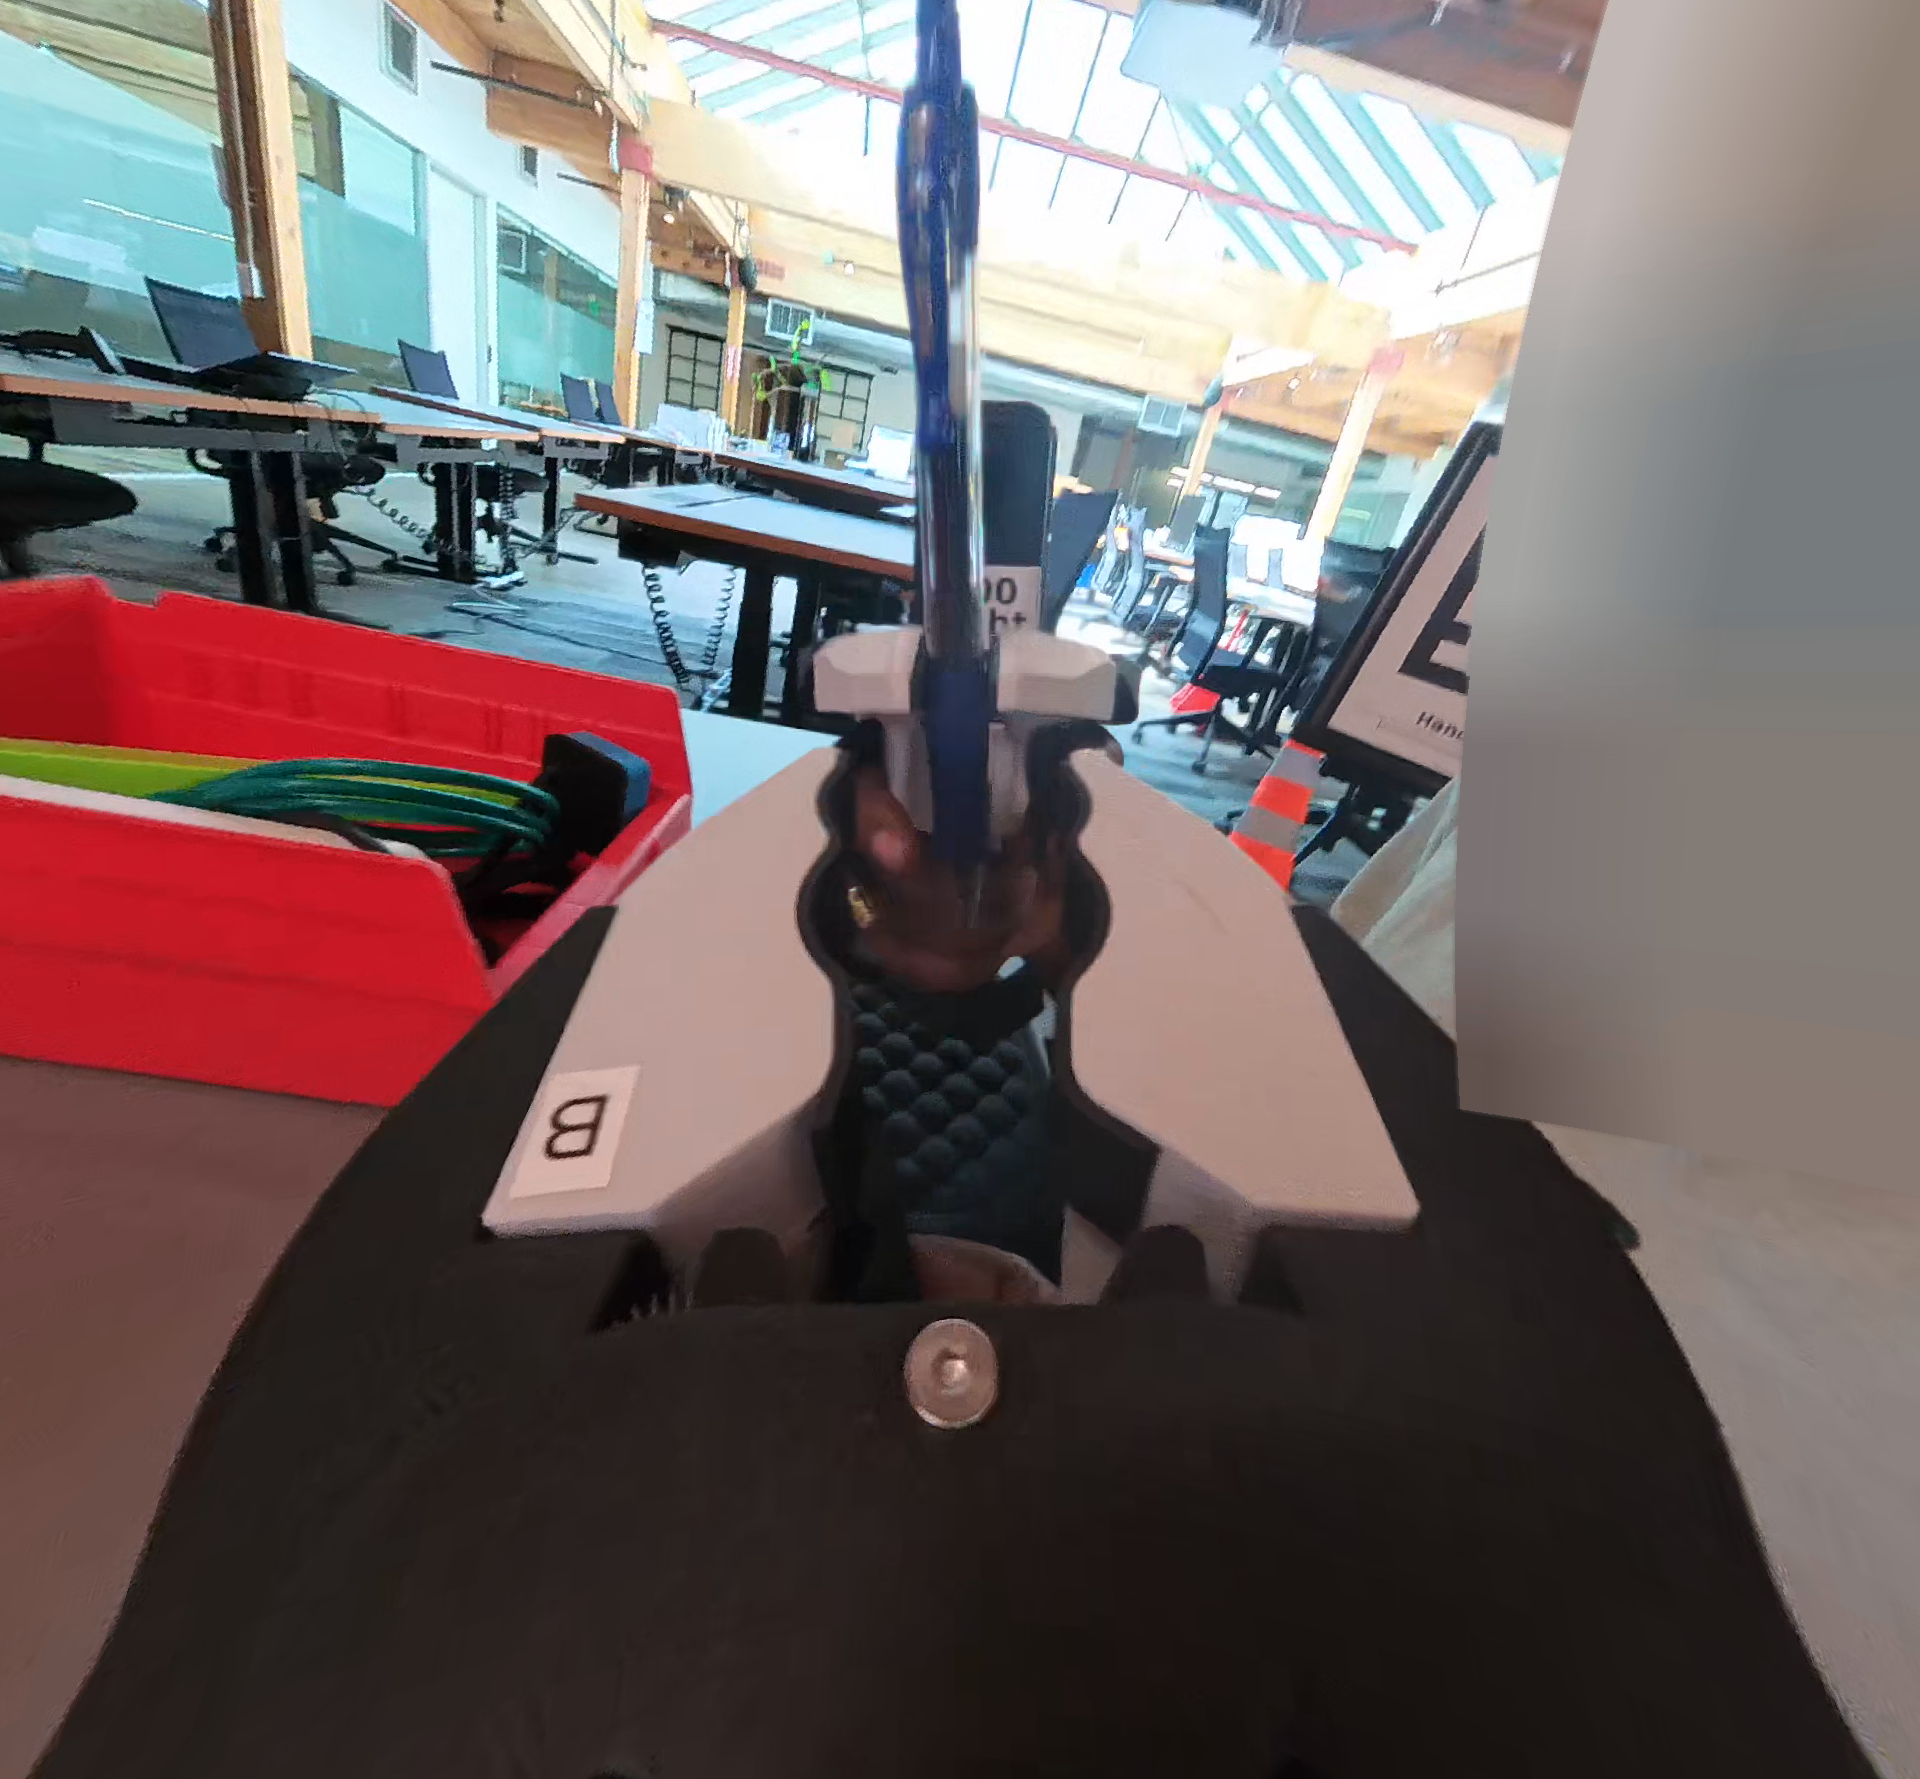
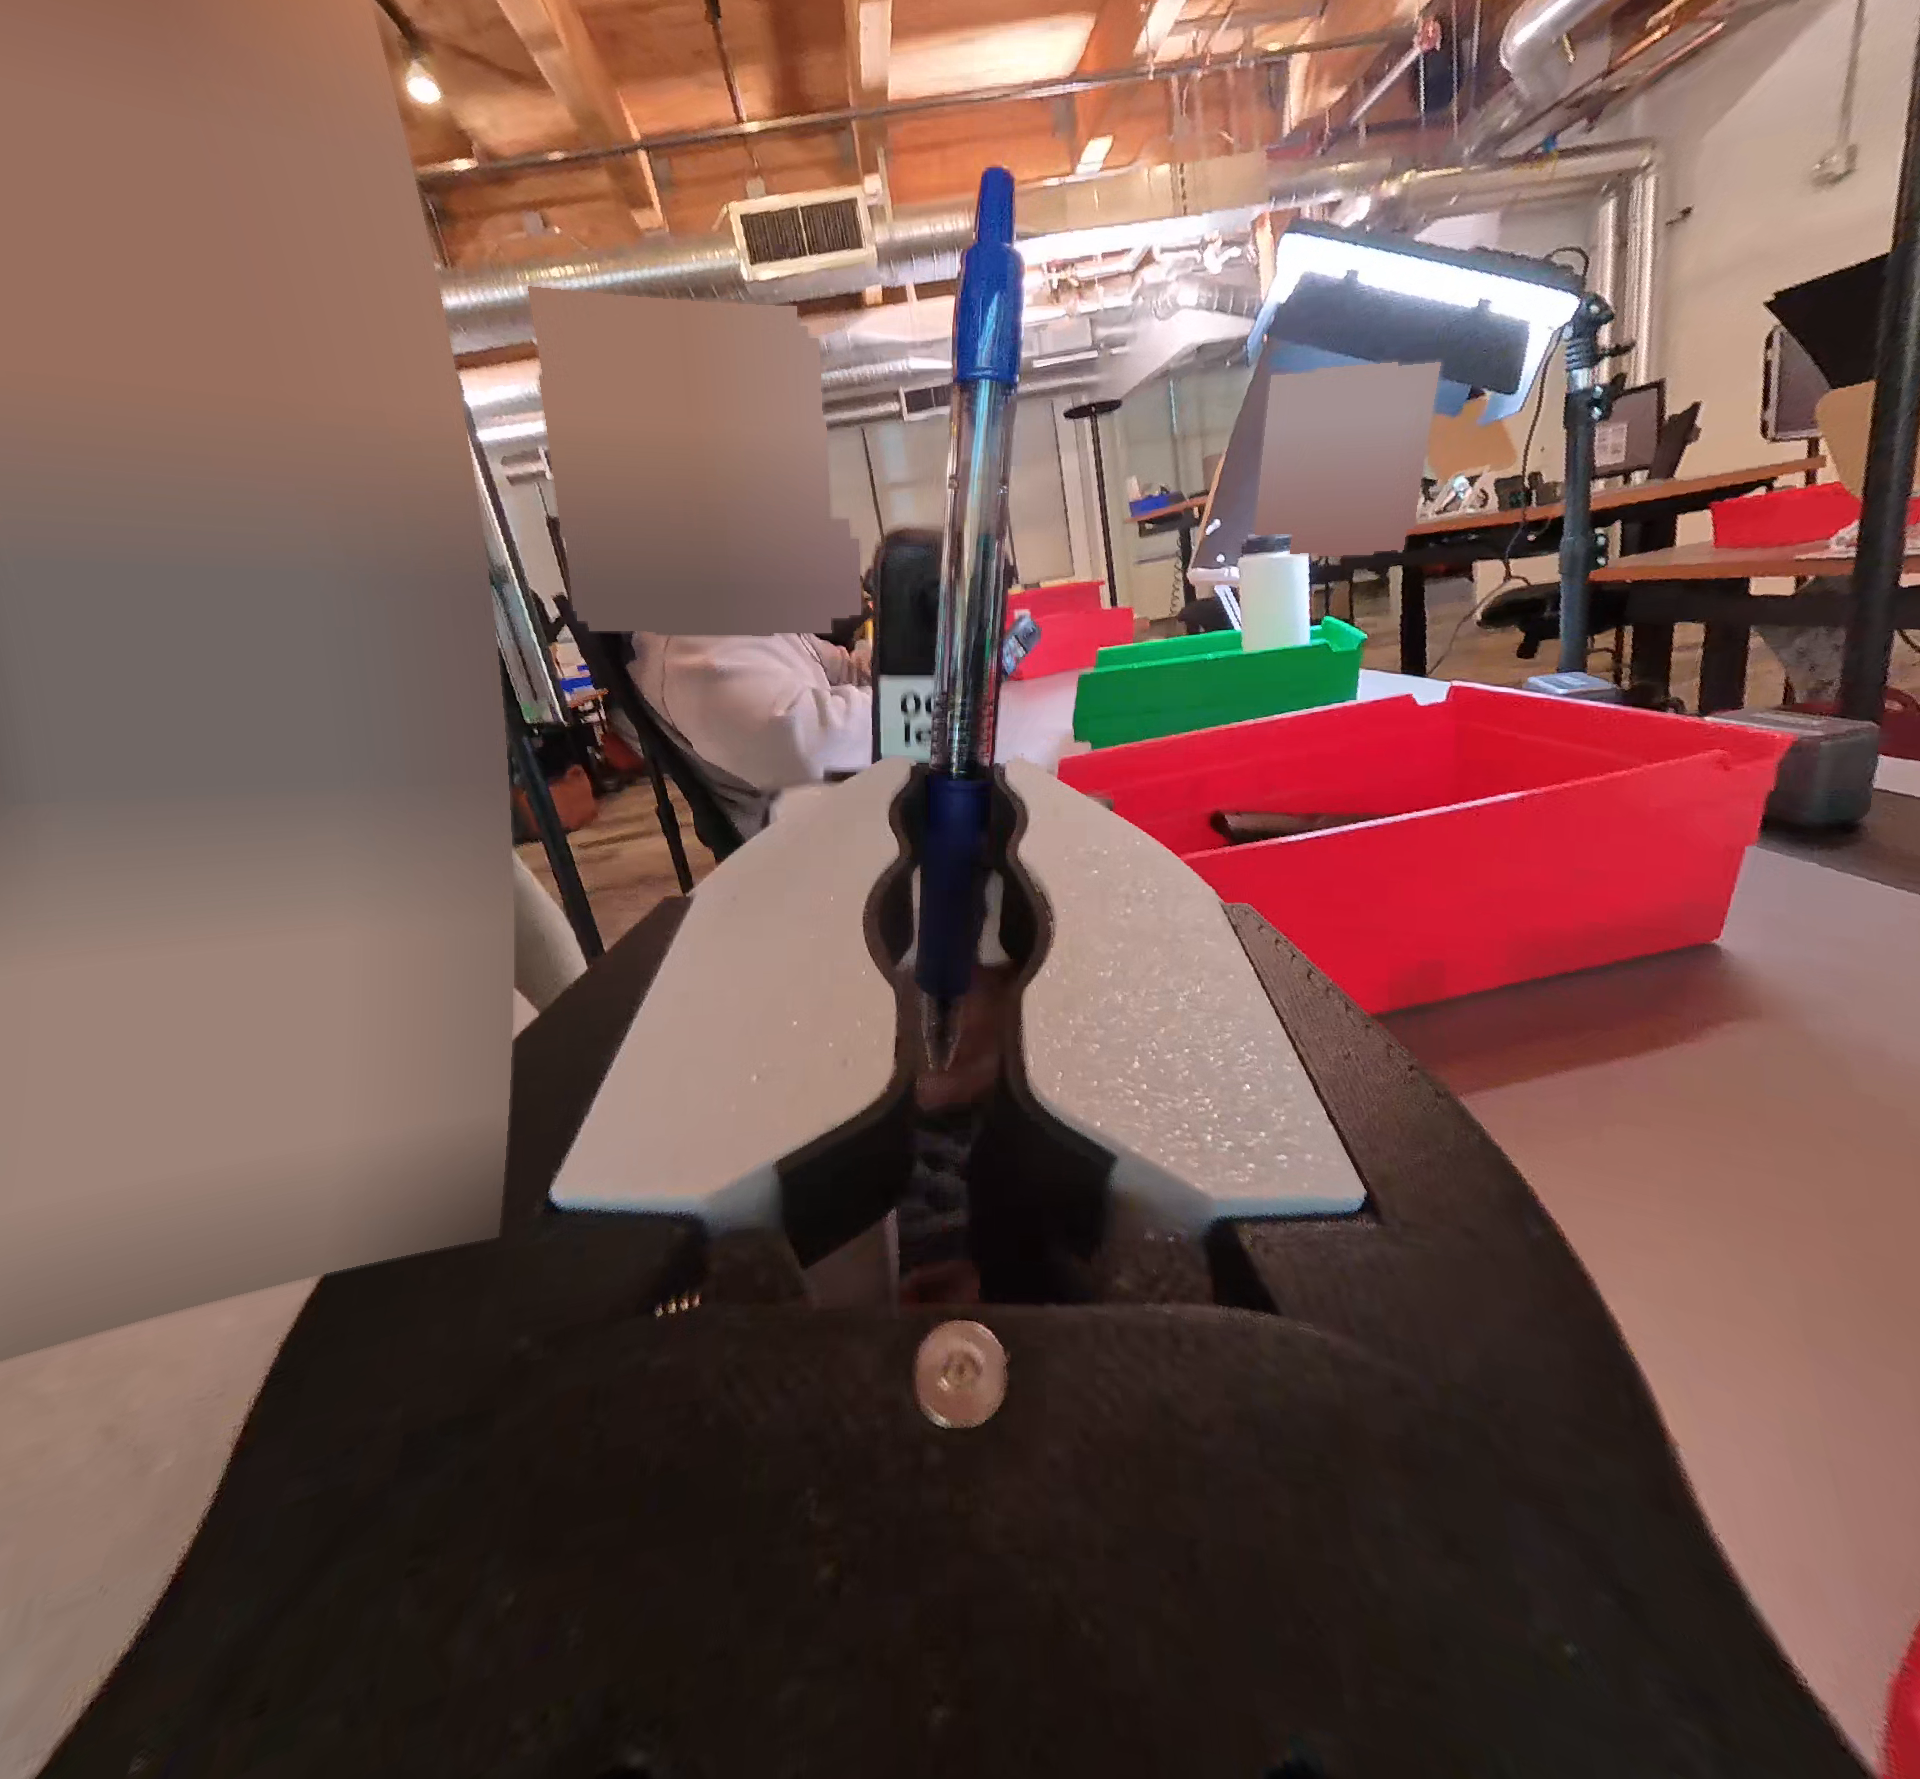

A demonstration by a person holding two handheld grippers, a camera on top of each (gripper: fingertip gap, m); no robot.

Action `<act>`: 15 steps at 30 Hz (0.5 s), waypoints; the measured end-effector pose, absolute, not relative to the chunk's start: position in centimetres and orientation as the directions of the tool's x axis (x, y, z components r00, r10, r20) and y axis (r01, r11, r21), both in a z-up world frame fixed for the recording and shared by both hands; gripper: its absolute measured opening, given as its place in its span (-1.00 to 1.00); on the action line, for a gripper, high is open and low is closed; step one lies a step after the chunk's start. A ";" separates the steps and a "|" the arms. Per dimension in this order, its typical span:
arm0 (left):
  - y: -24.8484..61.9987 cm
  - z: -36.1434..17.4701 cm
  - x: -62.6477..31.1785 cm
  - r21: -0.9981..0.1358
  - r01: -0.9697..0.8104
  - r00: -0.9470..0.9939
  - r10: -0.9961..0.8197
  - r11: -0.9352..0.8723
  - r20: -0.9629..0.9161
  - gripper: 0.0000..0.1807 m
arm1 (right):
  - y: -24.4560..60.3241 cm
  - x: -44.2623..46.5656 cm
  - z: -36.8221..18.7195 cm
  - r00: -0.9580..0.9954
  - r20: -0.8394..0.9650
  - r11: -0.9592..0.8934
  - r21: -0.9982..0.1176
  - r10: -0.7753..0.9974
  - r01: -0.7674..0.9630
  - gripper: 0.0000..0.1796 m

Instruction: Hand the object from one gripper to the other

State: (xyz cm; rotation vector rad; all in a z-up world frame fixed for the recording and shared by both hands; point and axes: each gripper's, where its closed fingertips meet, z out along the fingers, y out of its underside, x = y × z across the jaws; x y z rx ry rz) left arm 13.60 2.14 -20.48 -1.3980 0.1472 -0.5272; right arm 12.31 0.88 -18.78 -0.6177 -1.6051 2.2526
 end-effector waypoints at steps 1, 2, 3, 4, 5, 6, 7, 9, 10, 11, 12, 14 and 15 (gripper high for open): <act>1.7 -19.9 13.1 -0.967 0.243 0.885 -0.427 0.083 0.185 -0.51 | 1.0 12.3 -19.1 -0.856 -0.163 -0.302 -0.953 0.491 0.008 -0.87; 1.3 -19.0 12.6 -0.969 0.225 0.896 -0.413 0.101 0.165 -0.54 | 1.0 12.2 -19.4 -0.849 -0.160 -0.274 -0.961 0.503 0.019 -0.87; 1.1 -18.0 12.0 -0.970 0.212 0.907 -0.395 0.123 0.148 -0.56 | 1.0 12.1 -19.8 -0.846 -0.157 -0.250 -0.968 0.510 0.028 -0.87; 1.0 -16.9 11.5 -0.970 0.200 0.916 -0.379 0.136 0.136 -0.59 | 0.8 12.1 -20.0 -0.847 -0.155 -0.234 -0.971 0.509 0.037 -0.87; 1.0 -16.1 11.2 -0.973 0.187 0.922 -0.367 0.134 0.127 -0.62 | 0.7 12.1 -20.2 -0.849 -0.156 -0.229 -0.972 0.504 0.043 -0.88; 1.2 -15.4 11.1 -0.977 0.175 0.925 -0.360 0.124 0.120 -0.64 | 0.5 12.1 -20.3 -0.851 -0.160 -0.228 -0.972 0.499 0.049 -0.88; 1.5 -14.9 11.0 -0.980 0.164 0.927 -0.358 0.111 0.115 -0.67 | 0.3 12.1 -20.4 -0.854 -0.164 -0.226 -0.973 0.495 0.056 -0.87; 2.1 -14.4 11.2 -0.985 0.146 0.926 -0.364 0.090 0.104 -0.72 | 0.1 12.0 -20.6 -0.854 -0.164 -0.216 -0.974 0.494 0.062 -0.87; 2.4 -14.4 11.3 -0.987 0.141 0.923 -0.372 0.083 0.101 -0.77 | 0.1 12.0 -20.7 -0.853 -0.163 -0.212 -0.975 0.495 0.063 -0.87; 2.5 -14.3 11.5 -0.986 0.143 0.917 -0.386 0.081 0.101 -0.82 | 0.1 11.9 -20.7 -0.852 -0.162 -0.210 -0.976 0.498 0.063 -0.87; 2.5 -14.2 11.5 -0.984 0.154 0.914 -0.391 0.090 0.107 -0.86 | 0.2 12.0 -20.6 -0.853 -0.160 -0.212 -0.976 0.498 0.059 -0.87; 2.1 -13.8 11.6 -0.969 0.202 0.902 -0.412 0.142 0.127 -0.86 | 0.3 12.3 -20.2 -0.857 -0.155 -0.229 -0.972 0.491 0.044 -0.87; 1.7 -13.7 11.6 -0.958 0.236 0.894 -0.423 0.163 0.148 -0.86 | 0.5 12.4 -19.9 -0.859 -0.151 -0.234 -0.972 0.489 0.038 -0.87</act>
